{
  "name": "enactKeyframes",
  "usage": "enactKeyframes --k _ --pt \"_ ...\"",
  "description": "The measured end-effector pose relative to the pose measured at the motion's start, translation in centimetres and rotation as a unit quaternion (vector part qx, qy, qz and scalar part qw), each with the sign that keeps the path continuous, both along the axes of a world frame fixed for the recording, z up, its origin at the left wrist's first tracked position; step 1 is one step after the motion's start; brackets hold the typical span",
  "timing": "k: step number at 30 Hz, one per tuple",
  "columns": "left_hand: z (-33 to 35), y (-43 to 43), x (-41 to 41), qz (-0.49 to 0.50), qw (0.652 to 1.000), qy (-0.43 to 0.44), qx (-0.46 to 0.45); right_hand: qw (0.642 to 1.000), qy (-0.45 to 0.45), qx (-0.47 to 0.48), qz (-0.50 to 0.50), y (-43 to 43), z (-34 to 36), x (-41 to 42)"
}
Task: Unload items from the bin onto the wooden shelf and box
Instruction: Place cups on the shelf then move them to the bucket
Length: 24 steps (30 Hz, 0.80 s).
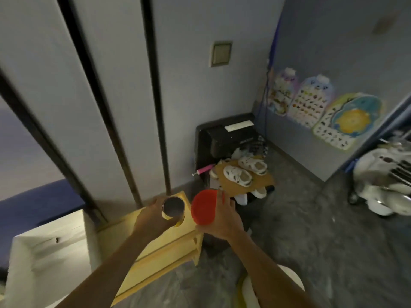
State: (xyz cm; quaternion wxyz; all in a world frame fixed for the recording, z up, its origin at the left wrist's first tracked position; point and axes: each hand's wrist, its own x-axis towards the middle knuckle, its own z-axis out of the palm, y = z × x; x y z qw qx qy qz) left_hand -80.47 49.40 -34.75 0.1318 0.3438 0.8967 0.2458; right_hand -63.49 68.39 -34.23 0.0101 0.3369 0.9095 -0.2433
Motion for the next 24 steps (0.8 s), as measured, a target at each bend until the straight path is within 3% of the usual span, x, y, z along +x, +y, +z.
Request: enactKeyframes --k 9,18,24 --pt "-2.6 14.4 16.7 -0.203 0.977 -0.053 0.025 0.981 -0.02 0.015 -0.194 5.2 -1.0 21.3" --pt "-8.6 21.0 31.7 -0.247 0.963 -0.108 -0.006 0.962 -0.068 -0.021 -0.265 8.4 -7.3 37.8" --pt "-15.9 22.1 36.7 -0.2 0.97 -0.132 -0.031 0.958 -0.083 -0.084 -0.263 10.2 -14.6 41.4"
